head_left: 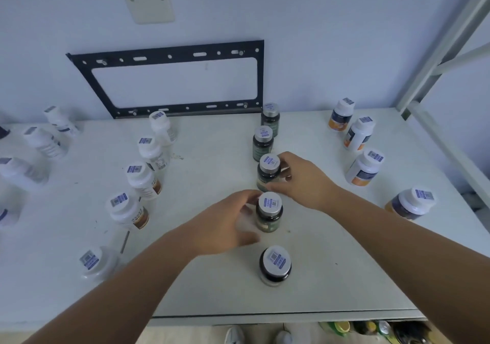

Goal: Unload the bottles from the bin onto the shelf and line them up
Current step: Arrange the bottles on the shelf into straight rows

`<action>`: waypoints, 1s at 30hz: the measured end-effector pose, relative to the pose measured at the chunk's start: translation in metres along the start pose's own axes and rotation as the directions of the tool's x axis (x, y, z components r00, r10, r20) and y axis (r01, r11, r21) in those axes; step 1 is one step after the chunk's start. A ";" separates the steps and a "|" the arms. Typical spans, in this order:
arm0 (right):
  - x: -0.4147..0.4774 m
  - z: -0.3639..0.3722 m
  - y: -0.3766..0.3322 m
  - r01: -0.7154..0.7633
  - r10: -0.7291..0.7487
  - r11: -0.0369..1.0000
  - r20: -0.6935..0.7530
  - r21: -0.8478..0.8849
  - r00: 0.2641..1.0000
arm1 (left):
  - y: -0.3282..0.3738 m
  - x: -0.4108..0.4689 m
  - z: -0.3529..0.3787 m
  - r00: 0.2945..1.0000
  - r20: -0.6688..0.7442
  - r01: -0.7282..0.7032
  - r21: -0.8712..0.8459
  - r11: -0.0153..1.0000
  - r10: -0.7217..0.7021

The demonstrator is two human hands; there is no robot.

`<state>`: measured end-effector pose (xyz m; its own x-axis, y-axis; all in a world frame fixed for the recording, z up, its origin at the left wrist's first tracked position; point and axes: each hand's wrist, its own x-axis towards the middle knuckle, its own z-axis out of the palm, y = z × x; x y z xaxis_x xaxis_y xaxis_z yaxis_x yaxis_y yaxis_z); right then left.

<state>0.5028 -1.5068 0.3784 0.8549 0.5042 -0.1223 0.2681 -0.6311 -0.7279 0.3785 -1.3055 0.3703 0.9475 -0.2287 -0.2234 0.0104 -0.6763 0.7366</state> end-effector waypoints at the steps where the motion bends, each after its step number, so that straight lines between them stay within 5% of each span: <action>1: 0.001 -0.006 -0.002 -0.018 0.018 1.000 0.069 -0.003 0.997 | -0.003 0.001 -0.009 1.000 -0.008 -0.006 0.035 0.999 0.006; 3: 0.010 -0.026 -0.003 -0.063 0.067 0.998 0.142 -0.029 0.988 | -0.006 0.012 -0.030 0.985 -0.170 -0.021 0.021 1.000 0.025; 7: 0.051 -0.071 -0.008 -0.085 0.077 0.982 -0.054 -0.170 0.996 | 0.005 0.063 -0.071 0.874 -0.486 -0.042 -0.062 0.997 0.007; 14: 0.127 -0.066 0.001 -0.110 0.103 0.993 -0.126 -0.045 0.987 | 0.005 0.136 -0.077 0.965 -0.263 0.010 -0.039 0.999 -0.020; 27: 0.150 -0.037 -0.002 -0.122 0.075 0.946 -0.163 -0.302 0.984 | 0.005 0.140 -0.061 0.965 -0.260 0.018 -0.100 0.995 -0.044; 30: 0.130 -0.046 0.002 -0.162 0.111 0.947 -0.190 -0.278 0.975 | 0.004 0.120 -0.054 0.901 -0.424 0.042 -0.120 0.992 -0.089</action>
<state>0.6350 -1.4689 0.3920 0.9482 0.3096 -0.0718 0.2389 -0.8433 -0.4814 0.5098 -1.2985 0.3807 0.9885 0.1513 0.0035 0.0884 -0.5962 0.7979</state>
